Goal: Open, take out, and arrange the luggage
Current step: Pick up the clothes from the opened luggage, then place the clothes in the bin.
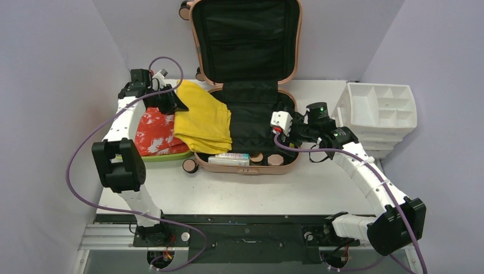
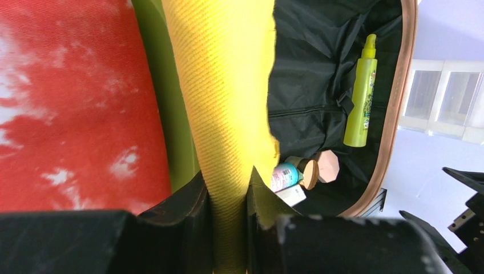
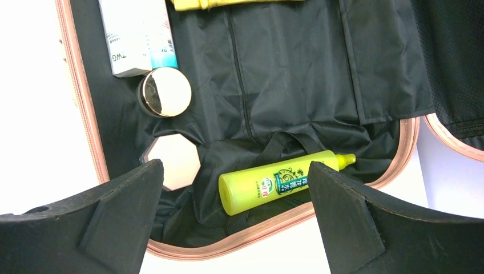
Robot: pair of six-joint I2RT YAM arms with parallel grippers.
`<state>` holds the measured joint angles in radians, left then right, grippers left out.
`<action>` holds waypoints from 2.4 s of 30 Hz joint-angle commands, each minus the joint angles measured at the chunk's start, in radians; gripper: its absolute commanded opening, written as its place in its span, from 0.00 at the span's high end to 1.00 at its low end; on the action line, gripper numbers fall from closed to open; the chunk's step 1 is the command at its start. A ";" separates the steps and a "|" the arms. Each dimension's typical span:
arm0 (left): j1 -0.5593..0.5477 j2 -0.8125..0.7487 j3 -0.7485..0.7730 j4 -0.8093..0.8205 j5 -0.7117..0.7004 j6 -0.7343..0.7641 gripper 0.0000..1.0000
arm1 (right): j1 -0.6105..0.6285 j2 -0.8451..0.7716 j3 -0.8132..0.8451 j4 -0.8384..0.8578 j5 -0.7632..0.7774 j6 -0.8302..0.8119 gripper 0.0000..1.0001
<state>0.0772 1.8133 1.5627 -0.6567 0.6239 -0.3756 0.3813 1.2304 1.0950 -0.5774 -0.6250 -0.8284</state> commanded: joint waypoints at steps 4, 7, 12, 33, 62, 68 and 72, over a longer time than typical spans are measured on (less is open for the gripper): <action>0.115 -0.011 0.302 -0.268 -0.103 0.126 1.00 | 0.005 -0.049 -0.020 0.039 -0.014 -0.006 0.08; 0.155 0.021 0.327 -0.337 -0.141 0.194 1.00 | 0.005 -0.052 -0.022 0.040 -0.013 -0.012 0.08; 0.188 0.104 0.327 -0.378 -0.207 0.290 1.00 | 0.007 -0.054 -0.025 0.041 -0.018 -0.015 0.08; 0.254 0.134 0.266 -0.162 -0.643 0.493 1.00 | 0.009 -0.055 -0.040 0.041 -0.025 -0.017 0.08; 0.226 -0.064 0.211 -0.129 -0.695 0.484 1.00 | 0.039 -0.035 -0.037 0.041 -0.014 -0.023 0.08; 0.231 0.037 0.242 -0.125 -0.746 0.519 1.00 | 0.039 -0.041 -0.039 0.037 -0.014 -0.025 0.08; 0.231 0.061 0.238 -0.087 -0.792 0.527 1.00 | 0.039 -0.045 -0.043 0.034 -0.010 -0.028 0.08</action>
<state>0.2955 1.8709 1.7409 -0.8345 -0.0677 0.1177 0.4141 1.2079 1.0573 -0.5762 -0.6250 -0.8452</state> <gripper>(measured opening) 0.155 0.922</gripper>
